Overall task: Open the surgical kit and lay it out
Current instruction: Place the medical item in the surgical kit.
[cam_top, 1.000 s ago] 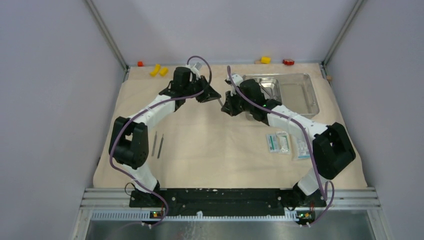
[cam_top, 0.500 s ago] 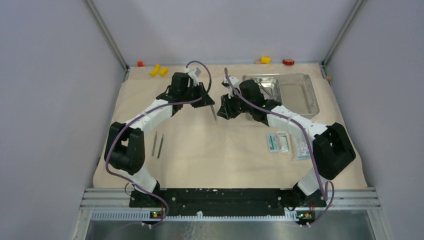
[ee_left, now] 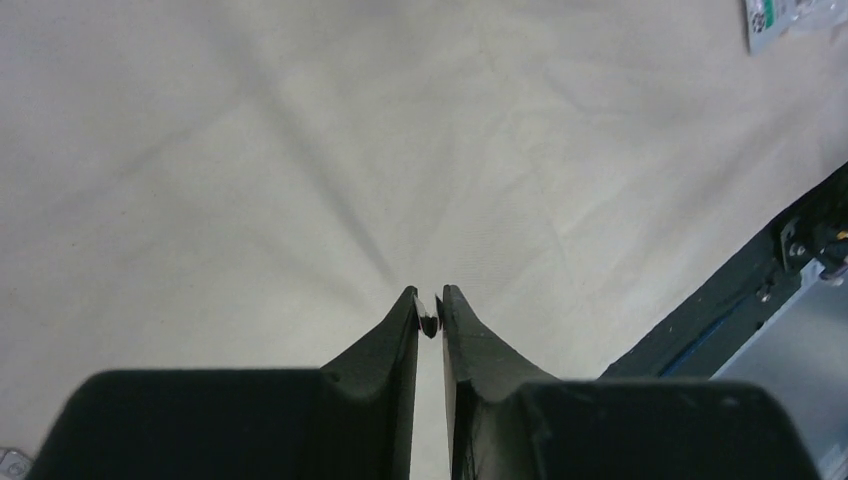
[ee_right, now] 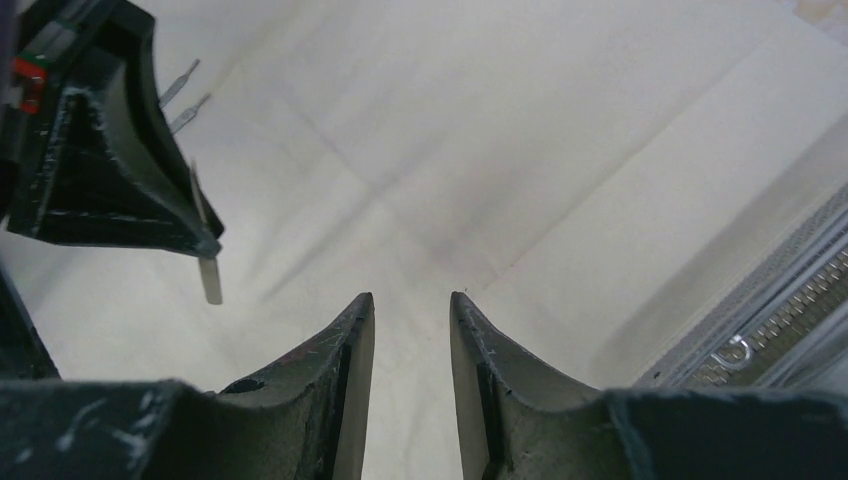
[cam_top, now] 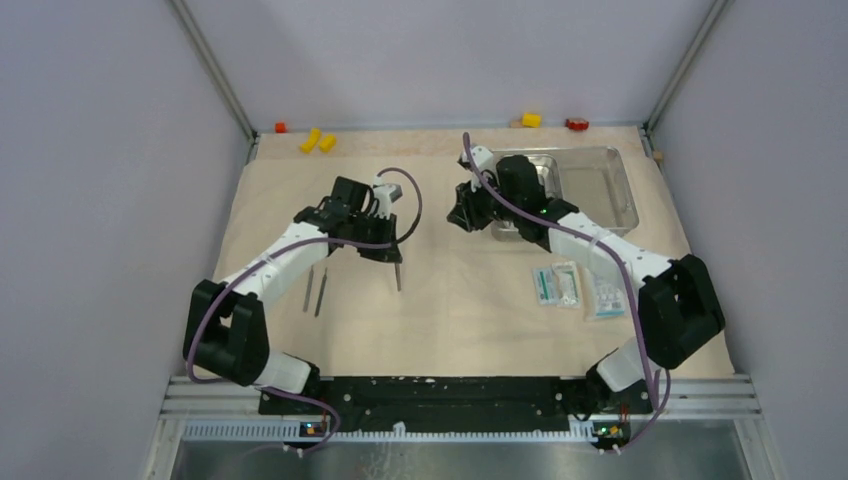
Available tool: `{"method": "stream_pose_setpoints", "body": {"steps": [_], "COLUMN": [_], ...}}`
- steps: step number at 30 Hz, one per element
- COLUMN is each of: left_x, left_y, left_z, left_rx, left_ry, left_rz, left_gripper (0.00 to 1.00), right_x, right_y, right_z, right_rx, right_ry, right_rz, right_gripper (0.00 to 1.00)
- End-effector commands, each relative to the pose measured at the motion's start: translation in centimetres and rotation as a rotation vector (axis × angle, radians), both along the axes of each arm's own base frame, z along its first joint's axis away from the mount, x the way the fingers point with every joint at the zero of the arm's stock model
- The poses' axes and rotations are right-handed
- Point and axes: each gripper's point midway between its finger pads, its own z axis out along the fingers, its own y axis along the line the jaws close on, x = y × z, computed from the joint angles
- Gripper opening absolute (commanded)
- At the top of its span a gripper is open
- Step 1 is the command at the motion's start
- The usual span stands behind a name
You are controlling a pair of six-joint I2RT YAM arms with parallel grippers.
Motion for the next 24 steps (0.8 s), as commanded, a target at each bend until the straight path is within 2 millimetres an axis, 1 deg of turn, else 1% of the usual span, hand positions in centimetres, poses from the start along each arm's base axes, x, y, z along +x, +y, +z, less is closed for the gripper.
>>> {"method": "stream_pose_setpoints", "body": {"steps": [1,5,8,11,16,19,24], "left_x": [-1.9,-2.1,-2.5,-2.8,-2.9,-2.4,-2.1], "left_y": [1.4,2.5,3.1,3.7,5.4,6.3,7.2], "left_z": [0.9,0.1,-1.1,-2.5,-4.6,-5.3,-6.1], "left_rx": [0.068,0.142,0.164,0.185,0.205,0.209,0.223], "left_ry": [-0.010,0.032,0.091,0.151,0.256,0.293,0.335], "left_rz": [-0.094,-0.117,-0.112,-0.112,-0.071,-0.036,-0.008], "left_gripper": [0.16,0.10,0.09,0.09,0.09,0.11,0.11], "right_x": [1.5,1.9,2.2,2.4,2.7,3.0,3.3], "right_y": [-1.2,-1.3,-1.4,-1.3,-1.5,-1.7,-1.8], "right_z": [0.7,-0.8,-2.1,-2.8,-3.6,-4.0,-4.8], "right_rx": [0.008,-0.010,-0.030,-0.040,-0.055,-0.060,-0.070], "right_ry": [-0.053,-0.022,0.004,0.019,0.037,0.048,0.066], "right_rz": [-0.023,-0.023,-0.023,-0.021,-0.024,-0.030,-0.032], "right_gripper": [0.33,0.31,0.30,0.29,0.29,0.28,0.28]}}
